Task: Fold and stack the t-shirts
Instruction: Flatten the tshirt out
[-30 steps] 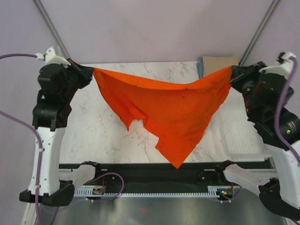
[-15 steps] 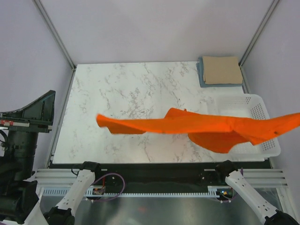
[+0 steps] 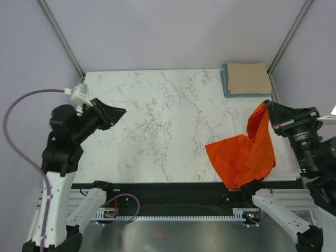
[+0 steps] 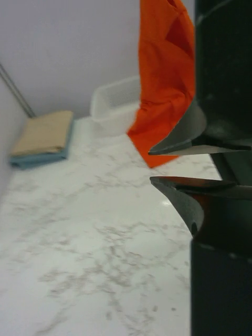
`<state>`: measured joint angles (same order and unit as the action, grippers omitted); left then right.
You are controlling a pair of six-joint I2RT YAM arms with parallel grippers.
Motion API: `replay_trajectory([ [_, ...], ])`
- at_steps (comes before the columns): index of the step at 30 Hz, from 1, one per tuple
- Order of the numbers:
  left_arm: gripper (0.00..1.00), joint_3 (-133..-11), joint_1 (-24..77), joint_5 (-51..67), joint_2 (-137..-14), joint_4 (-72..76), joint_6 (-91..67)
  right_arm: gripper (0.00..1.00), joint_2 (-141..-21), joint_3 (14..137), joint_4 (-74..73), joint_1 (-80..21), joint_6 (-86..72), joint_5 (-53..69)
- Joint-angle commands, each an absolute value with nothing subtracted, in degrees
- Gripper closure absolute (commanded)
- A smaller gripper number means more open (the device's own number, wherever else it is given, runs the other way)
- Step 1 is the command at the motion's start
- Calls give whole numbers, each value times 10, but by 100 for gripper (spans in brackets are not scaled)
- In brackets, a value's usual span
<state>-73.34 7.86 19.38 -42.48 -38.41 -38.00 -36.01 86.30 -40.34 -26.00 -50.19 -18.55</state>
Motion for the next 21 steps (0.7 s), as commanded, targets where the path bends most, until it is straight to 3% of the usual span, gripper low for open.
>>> replay_trajectory([
  [1,68,-606,101,290,-440,-411,-335,100,-339,800,-428,-259,-512,-206],
  [5,55,-460,164,259,-405,-344,-365,100,-369,764,-413,-258,-479,-228],
  [9,54,-395,247,238,-478,-203,-423,100,-421,770,-388,-259,-447,-227],
  [14,54,-466,414,154,-661,-136,-421,100,-424,774,-381,-258,-434,-250],
  [21,51,-632,500,104,-922,-81,-332,100,-383,743,-384,-258,-439,-267],
])
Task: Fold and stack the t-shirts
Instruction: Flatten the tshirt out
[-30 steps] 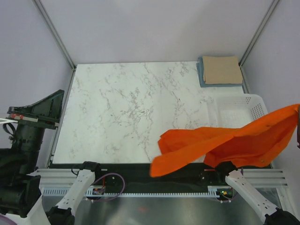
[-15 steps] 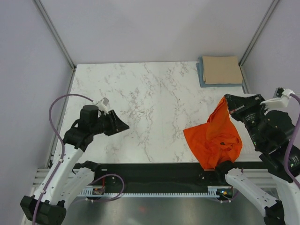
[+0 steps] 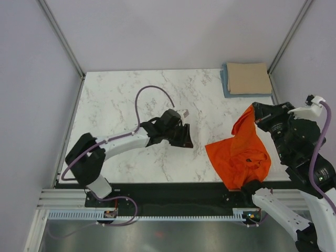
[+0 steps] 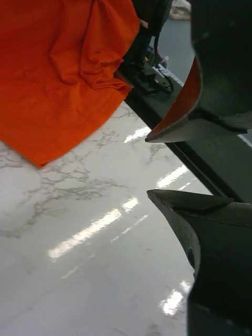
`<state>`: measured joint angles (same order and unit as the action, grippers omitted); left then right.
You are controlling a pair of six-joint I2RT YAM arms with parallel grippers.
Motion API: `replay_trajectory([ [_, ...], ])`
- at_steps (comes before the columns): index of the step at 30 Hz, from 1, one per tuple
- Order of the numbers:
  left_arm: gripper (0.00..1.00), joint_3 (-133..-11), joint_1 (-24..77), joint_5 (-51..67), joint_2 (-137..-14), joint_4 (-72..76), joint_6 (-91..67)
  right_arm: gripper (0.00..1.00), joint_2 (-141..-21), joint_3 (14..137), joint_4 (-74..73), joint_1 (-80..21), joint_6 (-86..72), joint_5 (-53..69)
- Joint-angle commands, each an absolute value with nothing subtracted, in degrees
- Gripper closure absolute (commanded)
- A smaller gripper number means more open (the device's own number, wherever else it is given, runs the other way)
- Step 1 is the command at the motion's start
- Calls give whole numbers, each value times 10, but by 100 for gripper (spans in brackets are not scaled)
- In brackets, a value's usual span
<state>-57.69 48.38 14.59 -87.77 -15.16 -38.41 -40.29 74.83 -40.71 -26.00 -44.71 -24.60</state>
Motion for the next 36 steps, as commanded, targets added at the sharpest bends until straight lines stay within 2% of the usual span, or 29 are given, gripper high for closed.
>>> replay_trajectory([
  [1,51,-655,501,108,-944,-69,-326,100,-381,742,-385,-259,-439,-267],
  [7,47,-745,508,171,-1078,-27,-281,100,-367,730,-388,-259,-434,-266],
  [12,47,-769,515,205,-1151,-27,-286,100,-371,738,-395,-259,-420,-271],
  [27,47,-850,518,200,-1230,-97,-274,100,-349,726,-398,-258,-432,-297],
  [33,52,-858,534,214,-1271,-98,-279,100,-353,731,-398,-259,-420,-310],
  [36,53,-843,548,182,-1255,-99,-273,100,-360,737,-397,-259,-416,-304],
])
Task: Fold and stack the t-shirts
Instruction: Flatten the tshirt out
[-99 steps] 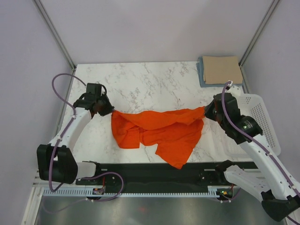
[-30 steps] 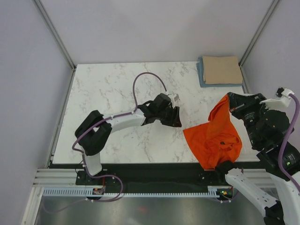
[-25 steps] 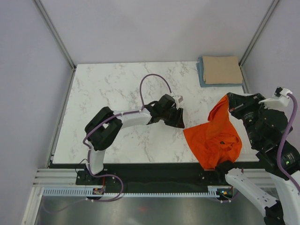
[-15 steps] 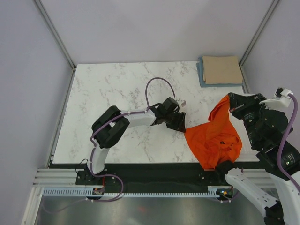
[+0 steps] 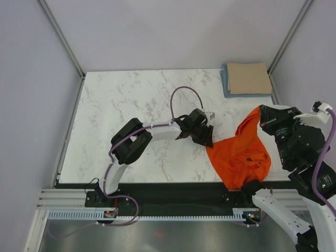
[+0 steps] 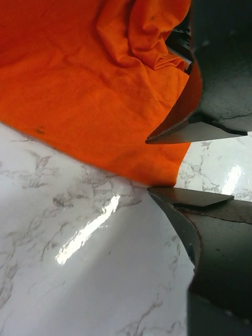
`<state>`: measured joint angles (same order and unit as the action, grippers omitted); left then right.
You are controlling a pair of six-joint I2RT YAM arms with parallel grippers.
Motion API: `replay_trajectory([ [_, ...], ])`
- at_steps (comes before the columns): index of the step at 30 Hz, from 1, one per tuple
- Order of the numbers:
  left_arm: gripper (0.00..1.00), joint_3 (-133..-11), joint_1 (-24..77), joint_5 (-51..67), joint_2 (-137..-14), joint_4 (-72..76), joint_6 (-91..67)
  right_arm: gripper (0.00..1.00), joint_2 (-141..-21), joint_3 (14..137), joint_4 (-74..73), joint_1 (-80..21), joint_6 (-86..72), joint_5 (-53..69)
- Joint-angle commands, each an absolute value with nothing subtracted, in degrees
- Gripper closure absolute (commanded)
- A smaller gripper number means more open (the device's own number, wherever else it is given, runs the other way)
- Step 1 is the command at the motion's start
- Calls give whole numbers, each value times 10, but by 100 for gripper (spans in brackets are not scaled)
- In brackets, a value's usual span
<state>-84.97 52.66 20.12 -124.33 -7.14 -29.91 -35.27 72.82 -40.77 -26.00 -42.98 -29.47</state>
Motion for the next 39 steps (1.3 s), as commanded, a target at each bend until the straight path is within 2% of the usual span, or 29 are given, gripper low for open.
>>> replay_trajectory([
  [1,54,-840,551,178,-1255,-99,-274,100,-365,738,-396,-259,-415,-301],
  [6,73,-831,551,171,-1251,-103,-285,100,-365,740,-397,-259,-419,-297],
  [7,82,-831,551,164,-1245,-110,-283,100,-366,740,-396,-259,-419,-296],
  [10,98,-825,550,109,-1212,-143,-281,100,-373,740,-397,-259,-423,-299],
  [15,98,-815,533,-18,-1114,-223,-246,100,-395,749,-396,-258,-420,-284],
  [20,98,-784,454,-95,-1000,-294,-229,100,-414,753,-381,-259,-410,-276],
  [24,98,-778,350,-58,-969,-322,-207,100,-421,719,-337,-258,-403,-286],
  [27,98,-814,265,-32,-1005,-322,-156,100,-439,686,-309,-259,-403,-289],
  [31,98,-914,229,-3,-1100,-322,-109,100,-453,636,-265,-258,-417,-280],
  [34,98,-1022,213,44,-1197,-322,-111,100,-474,609,-226,-258,-418,-279],
  [38,97,-1241,202,94,-1320,-328,-122,100,-510,611,-209,-259,-404,-301],
  [39,85,-1273,197,100,-1338,-337,-139,100,-524,613,-208,-258,-399,-305],
])
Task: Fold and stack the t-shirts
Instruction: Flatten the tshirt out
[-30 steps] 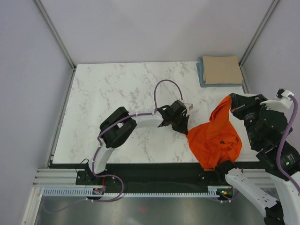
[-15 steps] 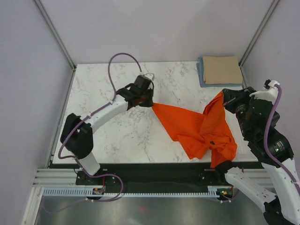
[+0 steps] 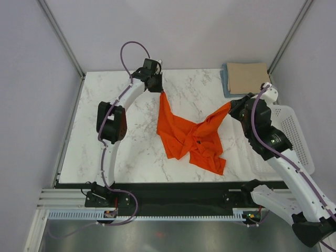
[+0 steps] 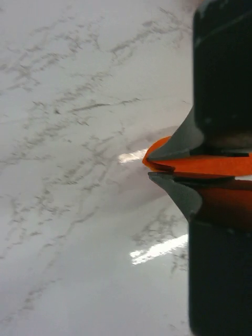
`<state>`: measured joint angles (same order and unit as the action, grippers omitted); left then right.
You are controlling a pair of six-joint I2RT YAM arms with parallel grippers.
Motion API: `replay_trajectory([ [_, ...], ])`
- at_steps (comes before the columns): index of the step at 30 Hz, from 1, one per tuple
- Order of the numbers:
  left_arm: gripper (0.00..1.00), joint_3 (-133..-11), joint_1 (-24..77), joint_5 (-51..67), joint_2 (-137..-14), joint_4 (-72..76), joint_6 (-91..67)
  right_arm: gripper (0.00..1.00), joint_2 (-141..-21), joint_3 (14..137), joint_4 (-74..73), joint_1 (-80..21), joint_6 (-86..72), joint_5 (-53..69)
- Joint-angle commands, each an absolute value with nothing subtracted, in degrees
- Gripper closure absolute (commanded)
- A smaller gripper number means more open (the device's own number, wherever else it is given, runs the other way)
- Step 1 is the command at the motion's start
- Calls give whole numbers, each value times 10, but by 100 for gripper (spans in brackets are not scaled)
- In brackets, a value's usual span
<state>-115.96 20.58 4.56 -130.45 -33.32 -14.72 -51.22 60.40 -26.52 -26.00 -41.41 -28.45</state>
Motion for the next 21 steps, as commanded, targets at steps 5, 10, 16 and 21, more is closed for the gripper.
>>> replay_trajectory([
  [5,51,-1203,194,50,-1244,-361,-171,100,-549,624,-208,-258,-396,-307],
  [10,52,-963,209,30,-1061,-361,-208,100,-553,630,-206,-258,-389,-281],
  [16,56,-687,278,71,-853,-359,-296,100,-534,616,-207,-259,-378,-268],
  [21,55,-591,397,20,-790,-354,-395,100,-510,610,-207,-258,-375,-268],
])
